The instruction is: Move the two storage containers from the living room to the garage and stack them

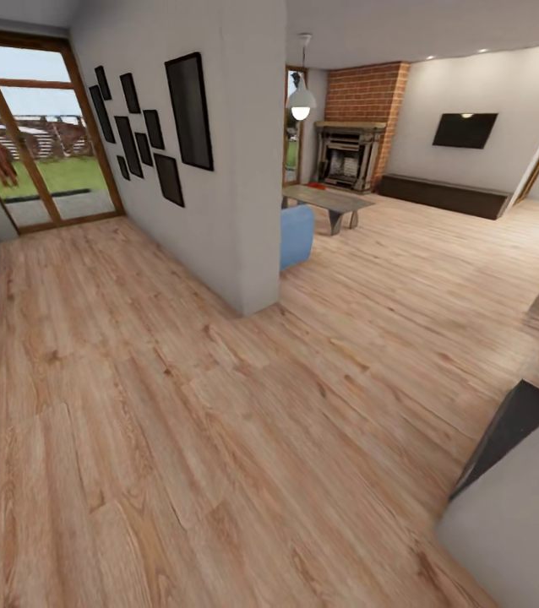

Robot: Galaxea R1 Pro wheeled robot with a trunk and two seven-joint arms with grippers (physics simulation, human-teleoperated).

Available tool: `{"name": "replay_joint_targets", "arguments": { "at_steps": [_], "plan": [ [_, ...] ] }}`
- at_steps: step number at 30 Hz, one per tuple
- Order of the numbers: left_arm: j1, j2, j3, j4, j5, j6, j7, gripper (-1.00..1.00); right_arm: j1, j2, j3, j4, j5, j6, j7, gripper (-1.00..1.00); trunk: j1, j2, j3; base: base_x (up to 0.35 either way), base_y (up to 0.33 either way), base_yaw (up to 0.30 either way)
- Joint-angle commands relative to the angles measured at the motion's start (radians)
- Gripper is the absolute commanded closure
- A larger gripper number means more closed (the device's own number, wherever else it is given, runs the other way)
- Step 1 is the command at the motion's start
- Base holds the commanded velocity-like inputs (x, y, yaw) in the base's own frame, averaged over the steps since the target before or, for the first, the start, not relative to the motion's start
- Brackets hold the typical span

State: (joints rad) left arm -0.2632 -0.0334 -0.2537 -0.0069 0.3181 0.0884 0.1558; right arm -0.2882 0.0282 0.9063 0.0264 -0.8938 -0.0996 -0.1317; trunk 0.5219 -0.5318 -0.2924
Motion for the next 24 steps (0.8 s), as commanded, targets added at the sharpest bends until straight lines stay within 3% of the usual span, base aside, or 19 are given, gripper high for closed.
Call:
{"name": "replay_joint_targets", "arguments": {
  "at_steps": [1,24],
  "plan": [
    [-0.001,0.0,-0.009,-0.001,0.009,0.004,0.004,-1.0,0.0,0.001,0.008,0.003,-0.008,-0.004,0.0,-1.0,0.001,-0.001,-0.001,0.322,0.0,0.205],
    [-0.001,0.0,-0.009,-0.001,0.008,0.004,0.004,-1.0,-0.001,0.001,0.008,0.003,-0.008,-0.005,0.004,-1.0,0.001,-0.001,-0.001,0.322,0.0,0.02]
  ]
}}
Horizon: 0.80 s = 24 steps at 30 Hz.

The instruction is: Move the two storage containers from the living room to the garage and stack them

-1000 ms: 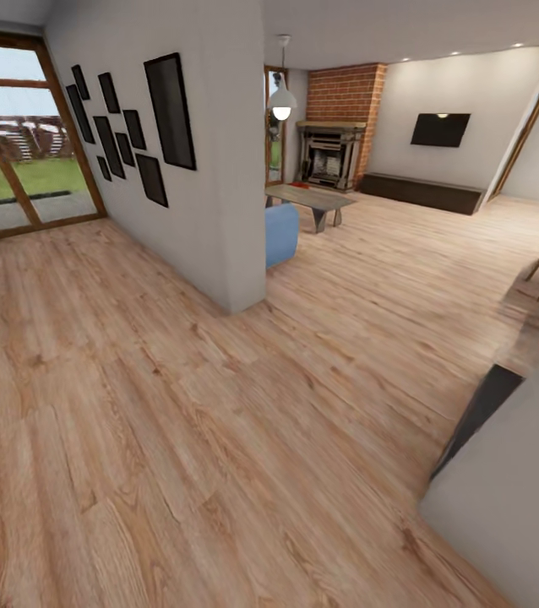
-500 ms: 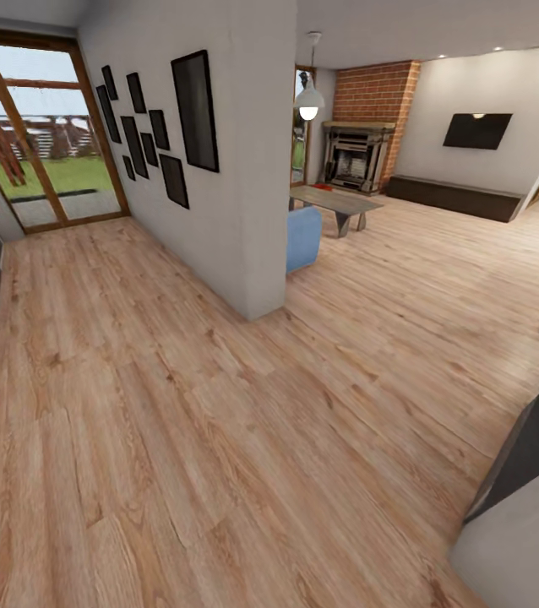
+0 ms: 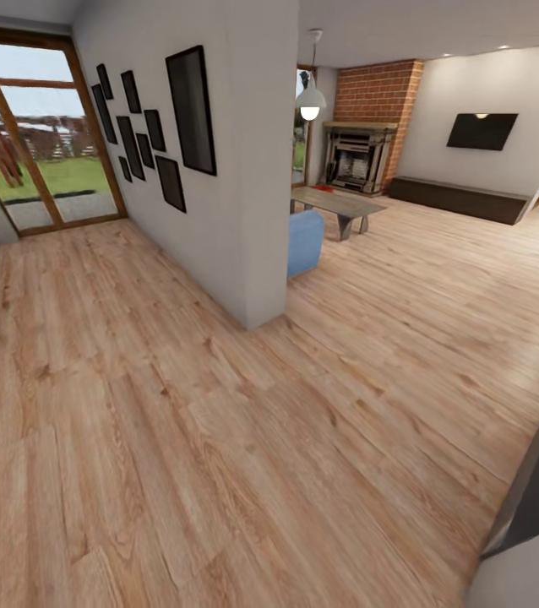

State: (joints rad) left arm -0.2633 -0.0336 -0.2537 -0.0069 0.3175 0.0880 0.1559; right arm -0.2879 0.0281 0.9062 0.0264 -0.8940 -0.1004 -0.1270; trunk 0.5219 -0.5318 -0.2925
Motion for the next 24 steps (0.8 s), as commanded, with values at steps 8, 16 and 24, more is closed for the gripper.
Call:
{"name": "replay_joint_targets", "arguments": {
  "at_steps": [8,16,24],
  "plan": [
    [0.0,0.0,-0.009,-0.001,0.009,0.004,0.004,-1.0,-0.001,0.001,0.008,0.003,-0.008,-0.004,0.0,-1.0,0.001,-0.001,-0.001,0.322,0.0,0.0],
    [0.0,0.0,-0.009,-0.001,0.009,0.004,0.004,-1.0,-0.001,0.001,0.008,0.003,-0.008,-0.004,0.0,-1.0,0.001,-0.001,-0.001,0.322,0.0,0.0],
    [0.0,0.0,-0.009,-0.001,0.008,0.004,0.004,-1.0,-0.001,0.001,0.008,0.003,-0.008,-0.004,0.0,-1.0,0.001,-0.001,-0.001,0.322,0.0,0.0]
  ]
}}
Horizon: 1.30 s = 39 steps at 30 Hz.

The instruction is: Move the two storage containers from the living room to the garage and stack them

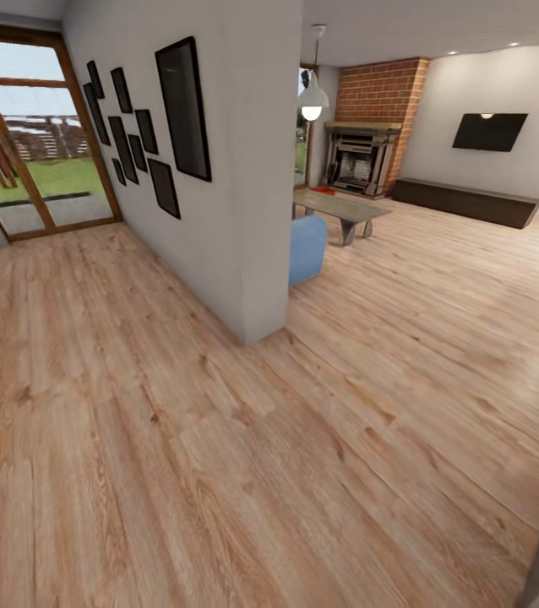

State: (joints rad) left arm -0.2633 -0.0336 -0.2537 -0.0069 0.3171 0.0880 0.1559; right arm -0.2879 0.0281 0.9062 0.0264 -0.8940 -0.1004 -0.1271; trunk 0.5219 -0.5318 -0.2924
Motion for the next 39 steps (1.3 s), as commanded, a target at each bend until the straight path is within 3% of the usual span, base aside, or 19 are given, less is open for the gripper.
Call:
{"name": "replay_joint_targets", "arguments": {
  "at_steps": [1,39],
  "plan": [
    [-0.001,0.0,-0.009,-0.001,0.008,0.004,0.004,-1.0,-0.001,0.001,0.008,0.003,-0.008,-0.005,0.0,-1.0,0.001,-0.001,-0.001,0.322,0.0,0.0],
    [-0.001,0.0,-0.009,-0.001,0.009,0.004,0.004,-1.0,-0.001,0.001,0.008,0.003,-0.01,-0.004,0.004,-1.0,0.001,-0.001,-0.001,0.322,0.0,-0.229]
  ]
}}
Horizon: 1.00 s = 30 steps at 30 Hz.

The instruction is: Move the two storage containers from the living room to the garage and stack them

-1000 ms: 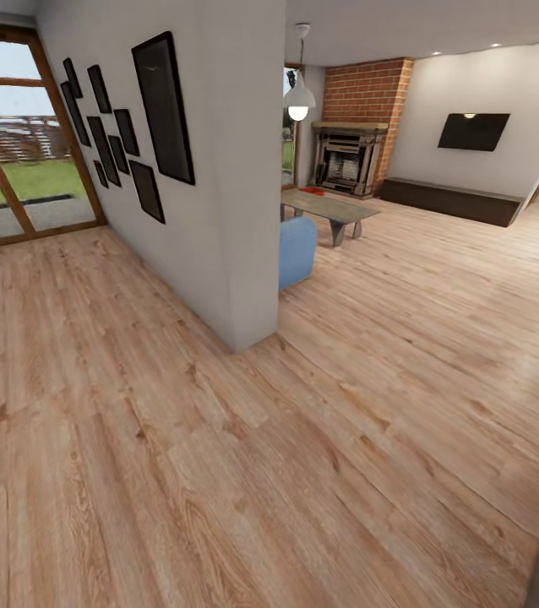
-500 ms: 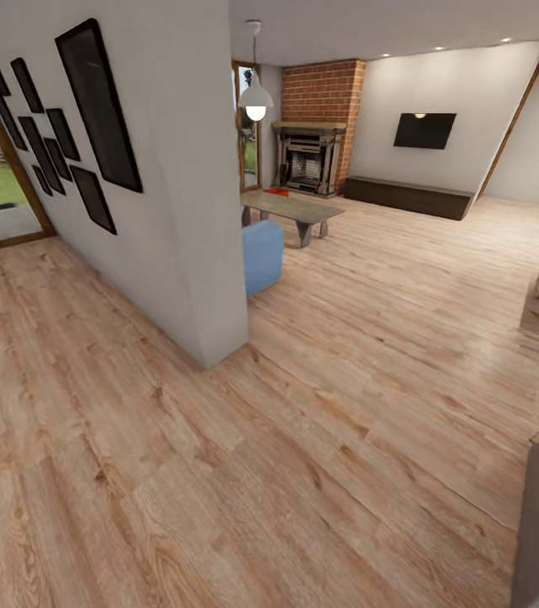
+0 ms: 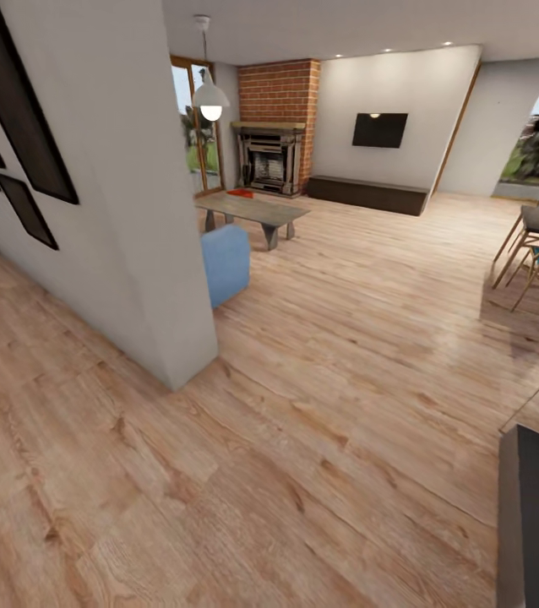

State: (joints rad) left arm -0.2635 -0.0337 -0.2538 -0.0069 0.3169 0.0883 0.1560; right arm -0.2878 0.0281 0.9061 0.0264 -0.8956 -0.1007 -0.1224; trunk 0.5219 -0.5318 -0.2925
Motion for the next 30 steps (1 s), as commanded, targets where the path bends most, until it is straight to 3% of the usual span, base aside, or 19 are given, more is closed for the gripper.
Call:
{"name": "replay_joint_targets", "arguments": {
  "at_steps": [1,30],
  "plan": [
    [0.0,0.0,-0.009,-0.001,0.009,0.004,0.004,-1.0,-0.001,0.001,0.008,0.003,-0.008,-0.004,0.0,-1.0,0.001,-0.001,-0.001,0.322,0.0,-0.251],
    [0.0,0.0,-0.009,-0.001,0.008,0.004,0.004,-1.0,-0.001,0.001,0.008,0.003,-0.008,-0.004,0.0,-1.0,0.001,-0.001,-0.001,0.322,0.0,-0.252]
  ]
}}
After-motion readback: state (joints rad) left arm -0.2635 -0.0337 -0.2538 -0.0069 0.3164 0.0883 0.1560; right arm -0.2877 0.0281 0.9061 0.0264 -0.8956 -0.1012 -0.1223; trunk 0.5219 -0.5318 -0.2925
